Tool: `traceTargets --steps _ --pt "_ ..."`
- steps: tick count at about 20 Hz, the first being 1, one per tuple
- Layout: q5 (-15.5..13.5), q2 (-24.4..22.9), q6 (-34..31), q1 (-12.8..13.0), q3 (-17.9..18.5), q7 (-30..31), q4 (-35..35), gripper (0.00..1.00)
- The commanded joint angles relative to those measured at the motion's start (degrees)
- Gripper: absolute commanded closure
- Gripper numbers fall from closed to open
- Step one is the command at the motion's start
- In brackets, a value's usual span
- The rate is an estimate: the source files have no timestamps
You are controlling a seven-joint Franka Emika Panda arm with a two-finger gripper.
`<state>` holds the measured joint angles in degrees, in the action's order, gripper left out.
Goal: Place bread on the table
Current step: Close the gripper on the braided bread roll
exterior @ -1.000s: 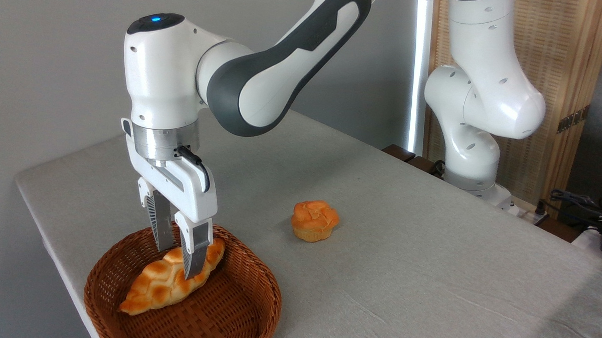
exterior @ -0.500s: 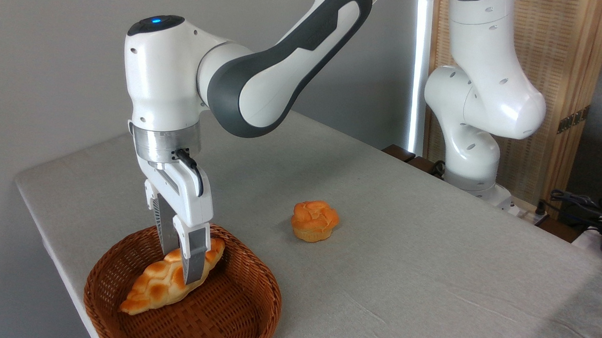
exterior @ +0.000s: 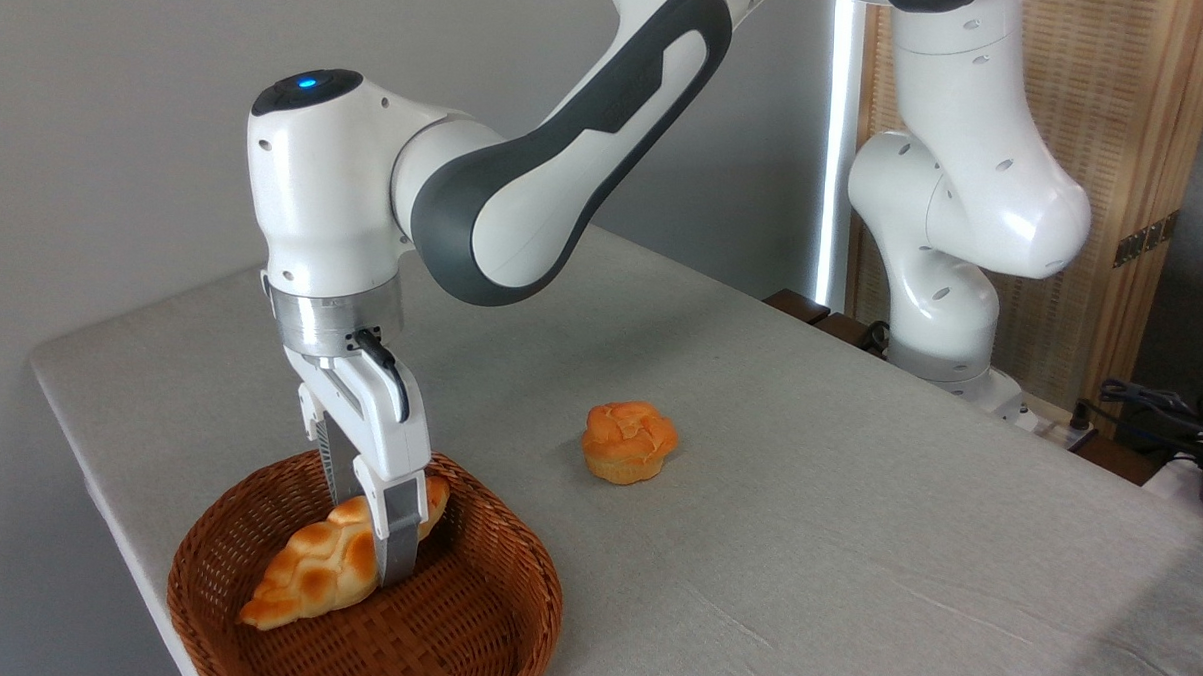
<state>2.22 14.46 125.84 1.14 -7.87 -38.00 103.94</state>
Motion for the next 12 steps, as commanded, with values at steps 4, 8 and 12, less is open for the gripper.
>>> traceTargets --steps 4,8,12 --pt "-0.6 -0.5 1.0 -0.3 -0.1 -0.9 0.2 0.76" --pt "-0.7 -0.9 0.6 -0.4 0.0 -0.5 -0.7 0.76" --pt "-5.4 -5.0 -4.3 -2.4 0.6 -0.3 -3.5 0.75"
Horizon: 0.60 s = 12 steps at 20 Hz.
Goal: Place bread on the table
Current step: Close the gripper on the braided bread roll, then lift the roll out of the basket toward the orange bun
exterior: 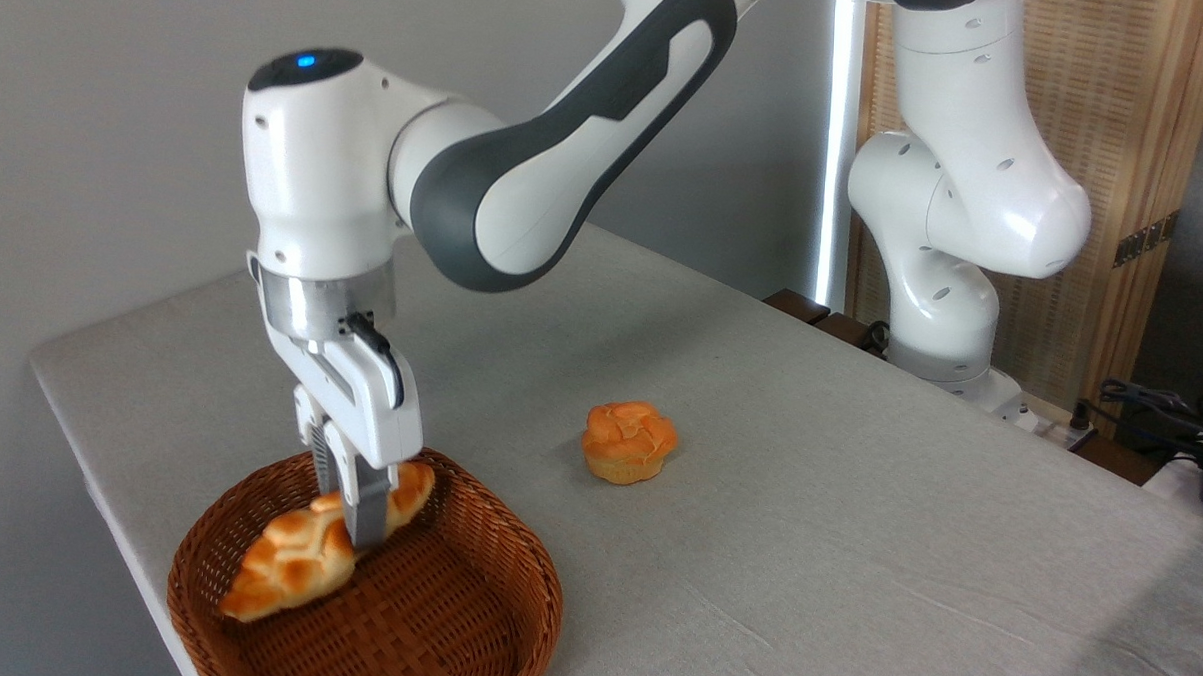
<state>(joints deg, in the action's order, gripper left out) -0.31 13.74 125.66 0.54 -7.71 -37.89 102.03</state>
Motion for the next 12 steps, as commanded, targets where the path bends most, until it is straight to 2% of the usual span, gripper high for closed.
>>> traceTargets --steps 1,4,6,10,12 --pt "-2.9 -6.9 -6.2 -2.3 0.6 -0.7 -1.7 0.74" --pt "-2.8 -13.9 -14.6 -3.2 0.5 -2.1 -1.3 0.73" --pt "-2.0 -16.7 -21.7 -3.2 0.5 -6.0 0.9 0.71" --pt "0.7 -24.6 -23.3 -5.5 1.0 -15.3 12.5 0.7" --pt "3.5 -25.6 -23.3 -5.6 1.0 -17.3 16.0 0.69"
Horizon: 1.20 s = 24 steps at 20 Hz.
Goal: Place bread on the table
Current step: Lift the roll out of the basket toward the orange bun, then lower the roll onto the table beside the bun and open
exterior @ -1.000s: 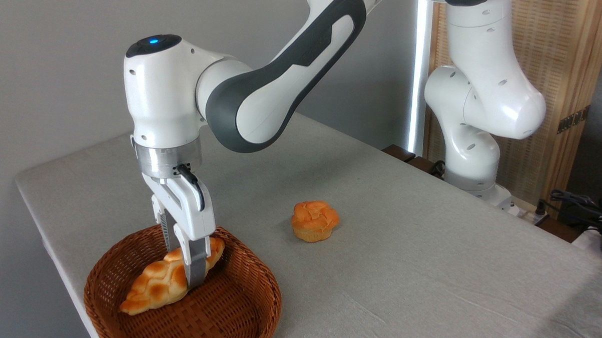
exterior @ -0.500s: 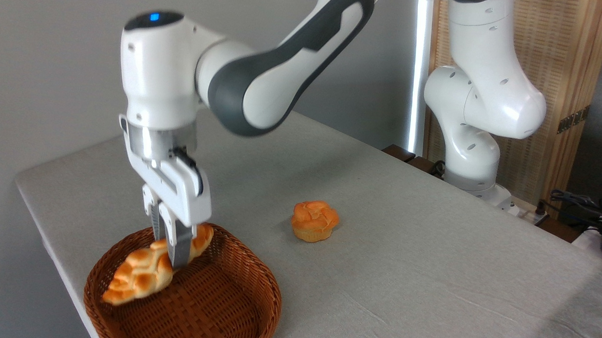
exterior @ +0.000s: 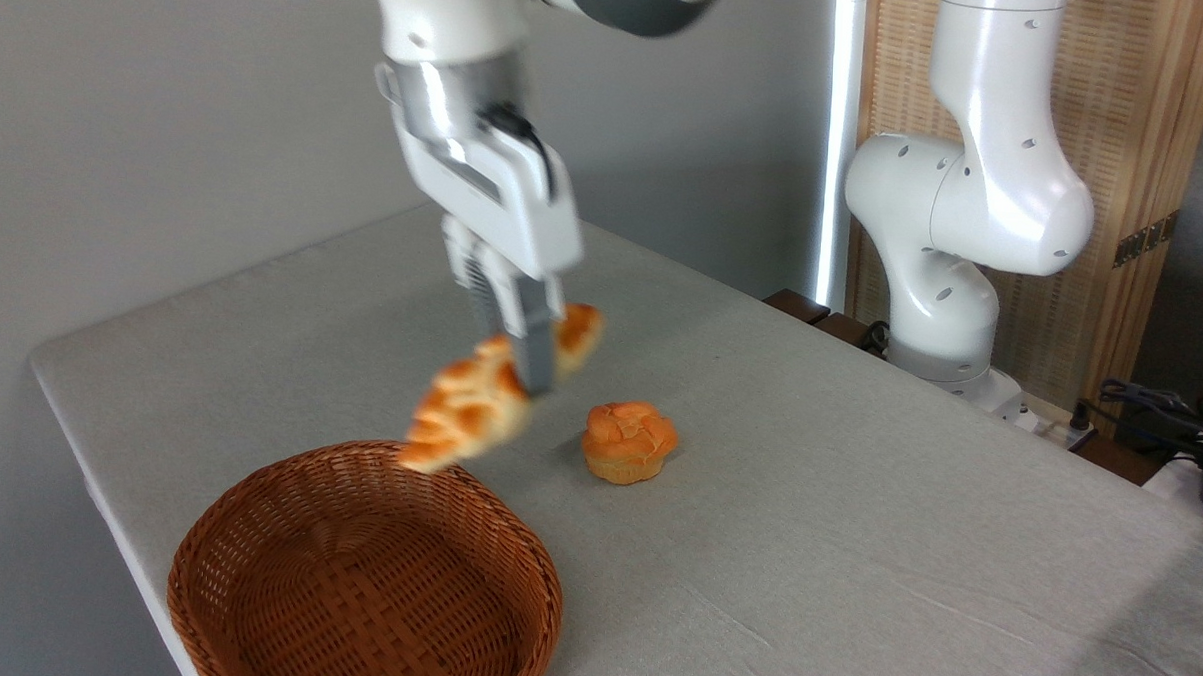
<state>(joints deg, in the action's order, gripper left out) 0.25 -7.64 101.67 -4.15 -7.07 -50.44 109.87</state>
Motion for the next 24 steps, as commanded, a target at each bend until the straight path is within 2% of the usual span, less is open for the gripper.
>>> traceTargets --steps 1,7,10,11,12,14,16,24 --pt "5.1 -4.2 0.7 -0.9 0.4 -4.8 9.2 0.68" --pt "10.9 -3.3 1.2 -0.9 0.4 -5.2 14.5 0.66" --pt "11.1 -3.1 1.3 -0.9 0.4 -5.1 15.4 0.46" --pt "11.1 -3.0 1.3 -0.9 0.4 -5.0 15.5 0.31" --pt "11.1 -3.0 1.1 -0.9 0.4 -4.9 15.5 0.12" --pt "11.1 -3.0 0.8 -0.9 0.4 -4.9 15.8 0.03" --pt "11.4 -2.9 0.8 -0.9 0.4 -4.9 15.8 0.0" --pt "12.0 -2.3 0.0 -1.0 0.4 -4.4 15.2 0.0"
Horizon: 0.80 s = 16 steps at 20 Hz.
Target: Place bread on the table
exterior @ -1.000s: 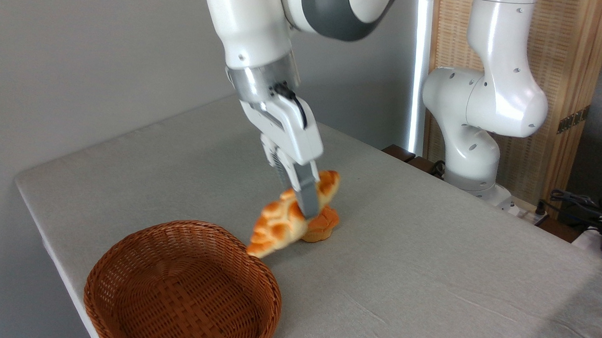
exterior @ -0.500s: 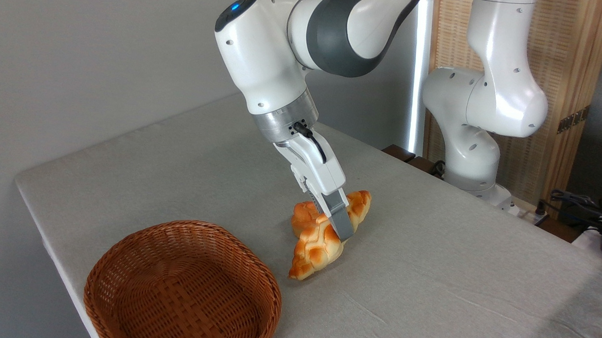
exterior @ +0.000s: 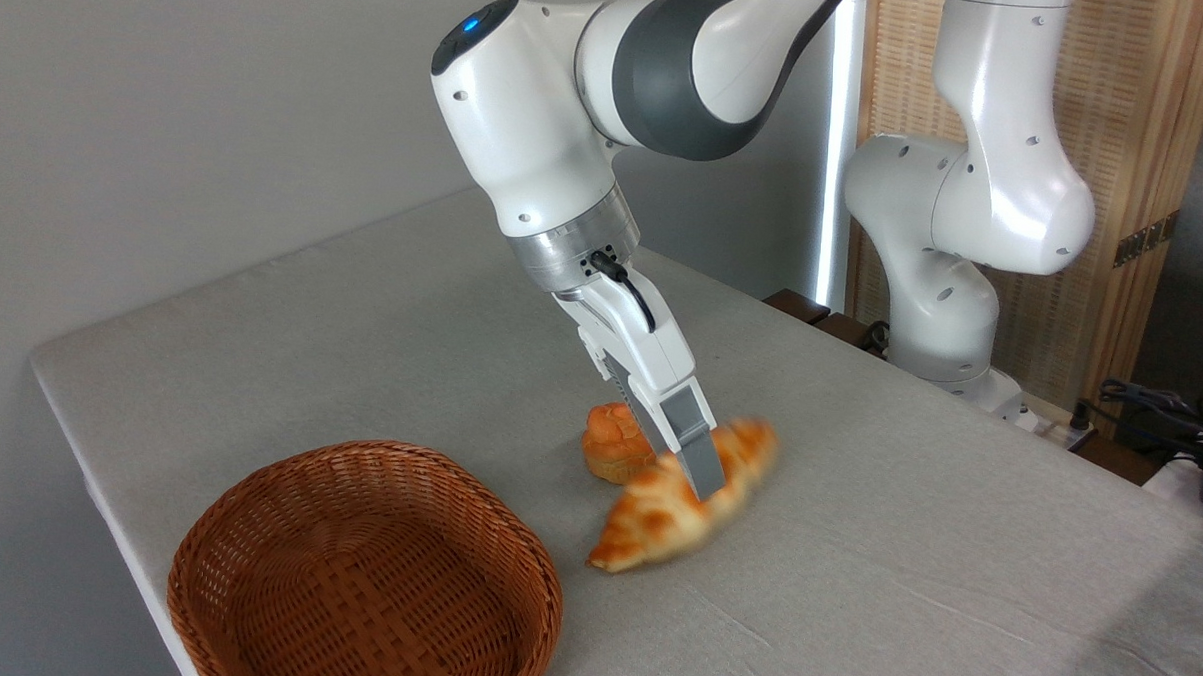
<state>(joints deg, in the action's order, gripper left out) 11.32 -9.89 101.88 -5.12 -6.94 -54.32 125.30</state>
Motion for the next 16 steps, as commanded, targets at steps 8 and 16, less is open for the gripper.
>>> traceTargets --steps 8,16 --pt "-8.3 0.2 -9.2 -0.1 0.0 2.1 -21.1 0.0" --pt "-12.6 7.6 -7.8 -0.1 -3.5 16.4 -31.6 0.0"
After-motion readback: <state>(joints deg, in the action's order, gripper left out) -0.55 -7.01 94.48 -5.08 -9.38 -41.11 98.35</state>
